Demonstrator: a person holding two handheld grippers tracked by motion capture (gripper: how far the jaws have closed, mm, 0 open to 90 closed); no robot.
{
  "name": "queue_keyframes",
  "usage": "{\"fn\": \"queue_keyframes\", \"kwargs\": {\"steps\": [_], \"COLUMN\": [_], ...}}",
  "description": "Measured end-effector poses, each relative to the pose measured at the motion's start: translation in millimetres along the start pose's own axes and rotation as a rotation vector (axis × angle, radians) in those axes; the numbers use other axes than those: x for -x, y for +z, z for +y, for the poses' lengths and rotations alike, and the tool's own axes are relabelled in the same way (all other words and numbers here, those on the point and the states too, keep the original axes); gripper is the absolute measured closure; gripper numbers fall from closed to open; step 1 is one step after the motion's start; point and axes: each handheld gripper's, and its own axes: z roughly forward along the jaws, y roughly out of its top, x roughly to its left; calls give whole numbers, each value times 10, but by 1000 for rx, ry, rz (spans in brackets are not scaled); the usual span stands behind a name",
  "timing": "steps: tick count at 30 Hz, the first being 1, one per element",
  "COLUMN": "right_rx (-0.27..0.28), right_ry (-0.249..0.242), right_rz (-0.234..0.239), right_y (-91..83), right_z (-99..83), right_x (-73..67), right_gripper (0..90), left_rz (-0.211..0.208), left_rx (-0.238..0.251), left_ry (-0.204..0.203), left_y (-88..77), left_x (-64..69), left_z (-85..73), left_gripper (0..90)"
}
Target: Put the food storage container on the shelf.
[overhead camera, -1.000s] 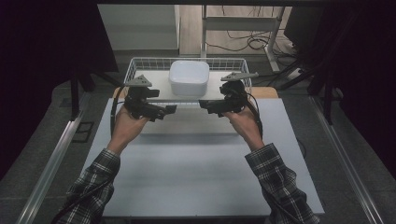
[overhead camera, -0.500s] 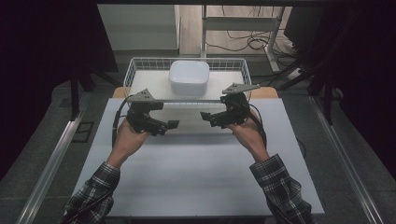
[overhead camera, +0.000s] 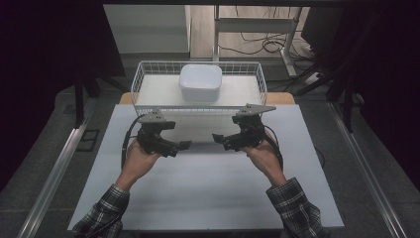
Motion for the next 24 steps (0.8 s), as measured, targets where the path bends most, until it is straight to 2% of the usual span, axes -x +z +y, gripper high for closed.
{"fn": "queue_keyframes", "kwargs": {"steps": [4,11,14,16,17,24], "right_rx": [1,0,7,-5,-3,-18], "right_ry": [-4,-20,-26,-34,-41,-41], "right_rz": [-7,-32,-34,-35,-50,-35], "right_y": [-30,-86,-105,-104,-122,-156], "right_z": [-115,-262,-345,-386,-428,-569], "right_x": [-14,-54,-75,-82,-90,-130], "right_gripper": [21,20,20,20,21,21], "left_rz": [-1,-2,0,2,-6,9], "left_rx": [7,9,-22,-20,-23,-19], "left_ry": [-11,-4,0,-4,-8,5], "left_y": [-1,4,45,62,76,59], "left_x": [33,120,142,153,168,246], "left_z": [-117,-270,-340,-382,-425,-545], "left_gripper": [36,40,41,43,42,44]}}
